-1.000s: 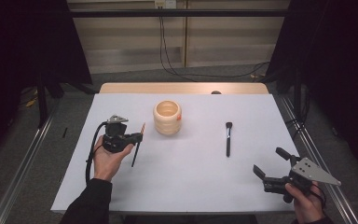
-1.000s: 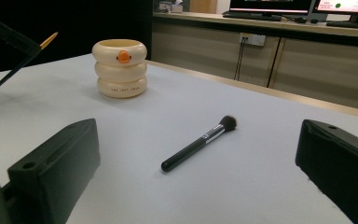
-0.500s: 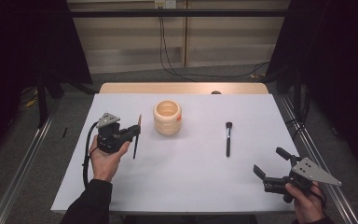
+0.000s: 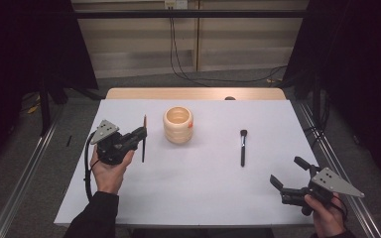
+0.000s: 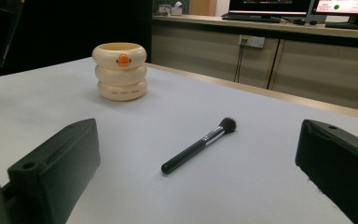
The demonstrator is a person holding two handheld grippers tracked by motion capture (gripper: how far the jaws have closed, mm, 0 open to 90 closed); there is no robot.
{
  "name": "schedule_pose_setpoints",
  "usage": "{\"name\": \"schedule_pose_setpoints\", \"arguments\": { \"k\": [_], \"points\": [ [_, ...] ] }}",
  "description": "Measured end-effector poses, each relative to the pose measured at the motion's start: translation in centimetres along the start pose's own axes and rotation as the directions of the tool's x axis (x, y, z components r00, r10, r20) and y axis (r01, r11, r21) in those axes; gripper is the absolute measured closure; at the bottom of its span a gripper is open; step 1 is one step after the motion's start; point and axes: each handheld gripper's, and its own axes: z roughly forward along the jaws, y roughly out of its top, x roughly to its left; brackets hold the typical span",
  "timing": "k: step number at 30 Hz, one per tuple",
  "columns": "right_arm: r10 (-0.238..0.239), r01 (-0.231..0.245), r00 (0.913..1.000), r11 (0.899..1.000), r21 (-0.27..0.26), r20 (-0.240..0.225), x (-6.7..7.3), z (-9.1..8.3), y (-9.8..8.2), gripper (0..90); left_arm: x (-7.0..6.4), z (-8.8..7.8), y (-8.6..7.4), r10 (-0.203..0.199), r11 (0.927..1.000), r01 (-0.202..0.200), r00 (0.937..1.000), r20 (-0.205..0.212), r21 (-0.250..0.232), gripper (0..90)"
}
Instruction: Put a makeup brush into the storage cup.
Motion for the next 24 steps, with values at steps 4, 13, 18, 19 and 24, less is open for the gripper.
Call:
{"name": "schedule_pose_setpoints", "arguments": {
  "k": [4,13,18,19,24],
  "points": [
    [0.000,0.000,1.0000,1.000,-0.003,-0.003,0.0,0.0,0.0,0.0,0.1,-0.3,0.2,0.000,0.9999,0.000,0.9999,0.011,-0.012,84.1],
    [0.002,-0.002,0.9999,1.000,-0.005,-0.011,0.1,0.0,0.1,0.0,-0.8,-0.5,1.6,0.019,0.9986,-0.018,0.9996,0.023,-0.050,84.1],
    [0.015,-0.015,0.9998,1.000,0.006,-0.010,-0.1,-0.1,0.1,0.0,-1.1,0.0,2.3,0.033,0.9983,-0.031,0.9985,0.044,-0.050,84.1],
    [0.014,-0.014,0.9998,1.000,0.006,-0.011,-0.1,-0.1,0.1,0.0,-1.3,0.1,2.4,0.047,0.9979,-0.046,0.9983,0.033,-0.046,84.1],
    [-0.001,0.001,0.9997,1.000,-0.002,-0.024,0.0,-0.1,0.1,0.0,-1.9,0.9,2.6,0.044,0.9976,-0.041,0.9975,0.054,-0.055,84.1]
  ]
}}
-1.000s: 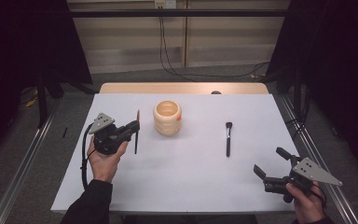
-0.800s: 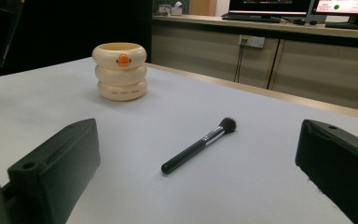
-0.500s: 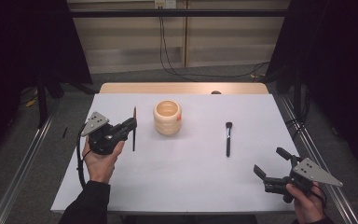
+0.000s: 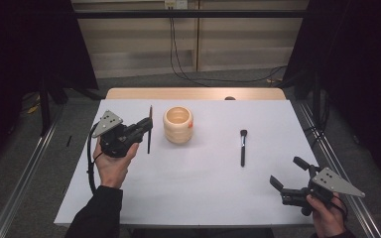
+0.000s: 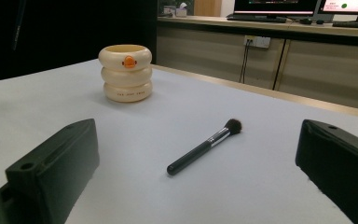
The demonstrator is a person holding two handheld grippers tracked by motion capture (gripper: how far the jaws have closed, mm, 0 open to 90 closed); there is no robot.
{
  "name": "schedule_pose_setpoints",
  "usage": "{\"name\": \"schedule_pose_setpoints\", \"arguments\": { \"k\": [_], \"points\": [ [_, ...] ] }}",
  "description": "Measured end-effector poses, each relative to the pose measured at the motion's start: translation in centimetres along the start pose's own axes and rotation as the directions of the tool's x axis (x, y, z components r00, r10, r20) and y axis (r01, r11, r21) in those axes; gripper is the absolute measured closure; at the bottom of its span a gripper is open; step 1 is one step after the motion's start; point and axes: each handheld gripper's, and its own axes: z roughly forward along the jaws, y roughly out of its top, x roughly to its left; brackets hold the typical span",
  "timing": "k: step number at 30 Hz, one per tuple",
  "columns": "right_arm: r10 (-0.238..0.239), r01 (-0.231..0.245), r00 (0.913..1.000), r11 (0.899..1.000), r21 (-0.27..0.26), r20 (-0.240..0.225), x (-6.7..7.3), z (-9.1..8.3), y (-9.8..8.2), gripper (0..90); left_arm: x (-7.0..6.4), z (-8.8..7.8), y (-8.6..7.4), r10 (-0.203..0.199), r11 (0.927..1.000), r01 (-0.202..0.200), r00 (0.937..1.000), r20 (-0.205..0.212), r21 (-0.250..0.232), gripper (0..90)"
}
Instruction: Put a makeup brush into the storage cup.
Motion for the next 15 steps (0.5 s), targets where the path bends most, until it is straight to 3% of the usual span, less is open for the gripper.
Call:
{"name": "schedule_pose_setpoints", "arguments": {
  "k": [15],
  "points": [
    [-0.006,0.006,1.0000,1.000,-0.007,0.003,0.0,0.0,0.0,0.0,-0.8,2.9,0.6,0.014,0.9998,-0.014,0.9993,0.034,0.014,84.1]
  ]
}}
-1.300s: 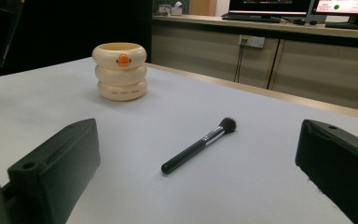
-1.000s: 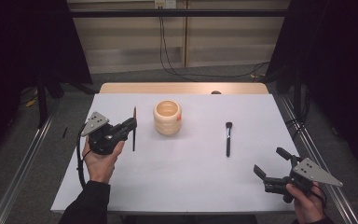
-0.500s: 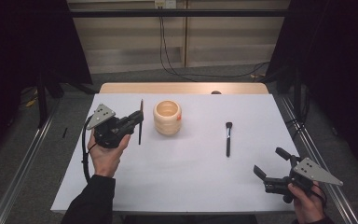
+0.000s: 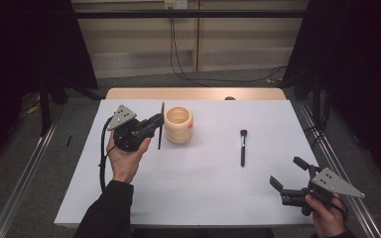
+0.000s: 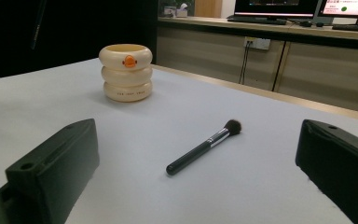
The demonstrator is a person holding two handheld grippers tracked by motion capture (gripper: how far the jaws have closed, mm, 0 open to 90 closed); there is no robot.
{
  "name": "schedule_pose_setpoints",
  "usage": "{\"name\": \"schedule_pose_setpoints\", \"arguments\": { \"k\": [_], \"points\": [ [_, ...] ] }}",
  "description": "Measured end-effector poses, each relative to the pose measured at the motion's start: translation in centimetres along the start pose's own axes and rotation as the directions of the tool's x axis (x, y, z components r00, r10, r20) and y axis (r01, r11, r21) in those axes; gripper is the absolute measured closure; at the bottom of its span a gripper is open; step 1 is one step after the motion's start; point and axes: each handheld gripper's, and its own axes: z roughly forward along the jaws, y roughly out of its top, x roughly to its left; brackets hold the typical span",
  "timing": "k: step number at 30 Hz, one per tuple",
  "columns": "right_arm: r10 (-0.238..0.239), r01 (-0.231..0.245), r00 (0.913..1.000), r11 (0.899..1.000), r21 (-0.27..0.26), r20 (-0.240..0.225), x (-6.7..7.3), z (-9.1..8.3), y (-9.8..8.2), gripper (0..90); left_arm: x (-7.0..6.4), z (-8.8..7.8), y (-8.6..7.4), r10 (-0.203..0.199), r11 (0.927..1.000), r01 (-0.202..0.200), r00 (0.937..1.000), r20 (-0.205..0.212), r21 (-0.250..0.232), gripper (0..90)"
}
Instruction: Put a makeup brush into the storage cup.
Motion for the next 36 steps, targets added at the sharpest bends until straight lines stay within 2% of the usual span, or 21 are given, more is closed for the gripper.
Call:
{"name": "schedule_pose_setpoints", "arguments": {
  "k": [7,12,14,16,27,29,31,32,34,36],
  "points": [
    [0.004,-0.004,1.0000,1.000,-0.001,0.001,0.0,0.0,0.0,0.0,-0.1,1.2,1.0,0.011,0.9999,-0.011,0.9999,-0.009,-0.009,84.1],
    [0.005,-0.005,1.0000,1.000,-0.001,-0.002,0.0,0.0,0.0,0.0,0.0,1.9,1.5,-0.008,0.9994,0.008,0.9999,-0.007,-0.033,84.1],
    [0.002,-0.002,1.0000,1.000,-0.002,-0.002,0.0,0.1,0.0,0.0,0.0,2.2,1.6,-0.009,0.9993,0.009,0.9997,-0.021,-0.035,84.1],
    [0.002,-0.002,1.0000,1.000,0.000,-0.004,0.0,0.0,0.0,0.0,0.1,2.5,1.7,0.000,0.9996,0.000,0.9997,-0.023,-0.029,84.1],
    [0.000,0.000,1.0000,1.000,0.002,-0.006,0.0,0.0,-0.1,0.0,0.5,4.2,2.5,-0.004,0.9996,0.004,0.9998,-0.018,-0.030,84.1],
    [0.005,-0.005,1.0000,1.000,0.004,-0.003,0.0,0.0,-0.1,0.0,0.5,4.6,2.5,-0.009,0.9995,0.009,0.9997,-0.021,-0.029,84.1],
    [0.002,-0.002,1.0000,1.000,0.003,-0.009,0.0,0.0,-0.1,0.0,0.7,5.1,2.4,-0.039,0.9985,0.038,0.9992,-0.011,-0.038,84.1],
    [0.003,-0.003,1.0000,1.000,0.003,-0.008,0.0,0.0,-0.1,0.0,0.7,5.4,2.3,-0.039,0.9985,0.039,0.9991,-0.016,-0.039,84.1],
    [0.000,0.000,1.0000,1.000,0.003,-0.010,0.0,0.0,-0.1,0.0,0.7,5.9,2.3,-0.039,0.9987,0.039,0.9990,-0.020,-0.033,84.1],
    [0.003,-0.003,1.0000,1.000,0.004,-0.005,0.0,0.0,-0.1,0.0,0.8,6.2,2.4,-0.016,0.9997,0.015,0.9995,-0.026,-0.017,84.1]
  ]
}}
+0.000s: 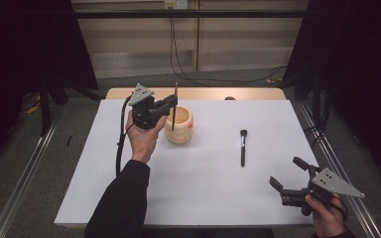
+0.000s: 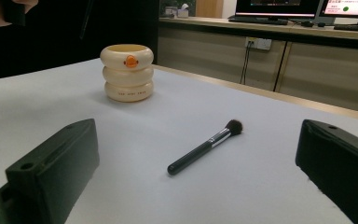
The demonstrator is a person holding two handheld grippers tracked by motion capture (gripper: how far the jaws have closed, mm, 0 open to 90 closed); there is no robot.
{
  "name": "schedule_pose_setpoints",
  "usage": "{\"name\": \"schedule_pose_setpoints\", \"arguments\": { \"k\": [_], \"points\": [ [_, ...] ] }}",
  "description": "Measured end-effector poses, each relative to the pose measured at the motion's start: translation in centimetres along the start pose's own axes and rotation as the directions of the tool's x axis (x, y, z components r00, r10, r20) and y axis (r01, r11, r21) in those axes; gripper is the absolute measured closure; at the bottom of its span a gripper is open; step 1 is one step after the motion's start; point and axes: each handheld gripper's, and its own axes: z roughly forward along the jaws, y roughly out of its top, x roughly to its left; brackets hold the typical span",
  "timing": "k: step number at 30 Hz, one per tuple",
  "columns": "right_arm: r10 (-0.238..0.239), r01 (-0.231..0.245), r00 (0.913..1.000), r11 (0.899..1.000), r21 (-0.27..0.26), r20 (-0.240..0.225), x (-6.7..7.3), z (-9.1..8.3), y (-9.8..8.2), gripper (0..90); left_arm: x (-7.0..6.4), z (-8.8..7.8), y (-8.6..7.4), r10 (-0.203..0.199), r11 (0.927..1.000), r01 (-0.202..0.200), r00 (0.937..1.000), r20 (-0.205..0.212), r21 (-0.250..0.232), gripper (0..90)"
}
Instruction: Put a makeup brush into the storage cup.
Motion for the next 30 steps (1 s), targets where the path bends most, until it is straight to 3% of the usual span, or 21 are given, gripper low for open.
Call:
{"name": "schedule_pose_setpoints", "arguments": {
  "k": [7,10,17,21,23,27,30],
  "points": [
    [0.000,0.000,1.0000,1.000,0.000,-0.004,-0.1,0.0,0.0,0.0,0.2,0.7,1.0,-0.002,0.9999,0.002,1.0000,0.001,-0.017,84.1],
    [0.002,-0.002,1.0000,1.000,-0.001,-0.002,0.0,0.0,0.0,0.0,0.0,0.9,1.4,0.023,0.9996,-0.023,0.9997,0.004,-0.018,84.1],
    [0.007,-0.007,1.0000,1.000,0.000,-0.002,0.0,0.0,0.0,0.0,0.3,2.1,1.7,0.006,0.9998,-0.006,0.9999,0.010,-0.018,84.1],
    [0.004,-0.004,1.0000,1.000,-0.006,-0.009,0.0,0.1,0.0,0.0,0.6,2.5,1.4,0.007,0.9999,-0.007,1.0000,0.002,-0.012,84.1],
    [0.001,-0.001,0.9999,1.000,-0.001,-0.011,-0.1,0.0,0.0,0.0,0.8,2.7,1.5,-0.017,0.9996,0.017,0.9999,-0.004,-0.022,84.1],
    [0.003,-0.003,0.9999,1.000,-0.001,-0.016,0.0,0.0,0.0,0.0,1.3,3.1,1.7,-0.002,1.0000,0.002,0.9999,-0.014,-0.008,84.1],
    [0.001,-0.001,0.9999,1.000,0.000,-0.016,0.0,0.0,0.0,0.0,1.9,3.4,1.7,-0.023,0.9995,0.023,0.9995,-0.023,-0.022,84.1]
  ]
}}
